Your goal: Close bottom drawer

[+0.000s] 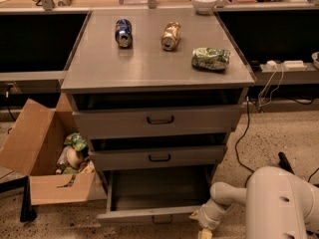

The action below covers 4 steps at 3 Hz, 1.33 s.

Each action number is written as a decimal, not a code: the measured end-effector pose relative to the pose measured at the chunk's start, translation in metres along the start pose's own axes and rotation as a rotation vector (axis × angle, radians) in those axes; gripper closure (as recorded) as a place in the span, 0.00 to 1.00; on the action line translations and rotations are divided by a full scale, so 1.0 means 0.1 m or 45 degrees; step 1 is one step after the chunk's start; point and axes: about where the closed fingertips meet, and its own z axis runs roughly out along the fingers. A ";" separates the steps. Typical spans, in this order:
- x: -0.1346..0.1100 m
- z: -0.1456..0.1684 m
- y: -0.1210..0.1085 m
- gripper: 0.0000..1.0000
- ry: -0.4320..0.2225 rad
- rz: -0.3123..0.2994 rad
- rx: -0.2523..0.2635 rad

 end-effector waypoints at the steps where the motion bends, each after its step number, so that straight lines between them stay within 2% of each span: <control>1: 0.00 0.00 0.00 0.00 -0.001 0.001 0.000; 2: -0.01 -0.06 -0.08 0.14 0.000 -0.017 0.078; 3: 0.00 -0.17 -0.30 0.38 0.004 -0.044 0.224; 4: 0.03 -0.23 -0.52 0.61 -0.014 -0.054 0.317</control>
Offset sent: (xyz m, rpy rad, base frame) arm 0.0412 -0.0123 0.0166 -0.0270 -0.2373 -0.0562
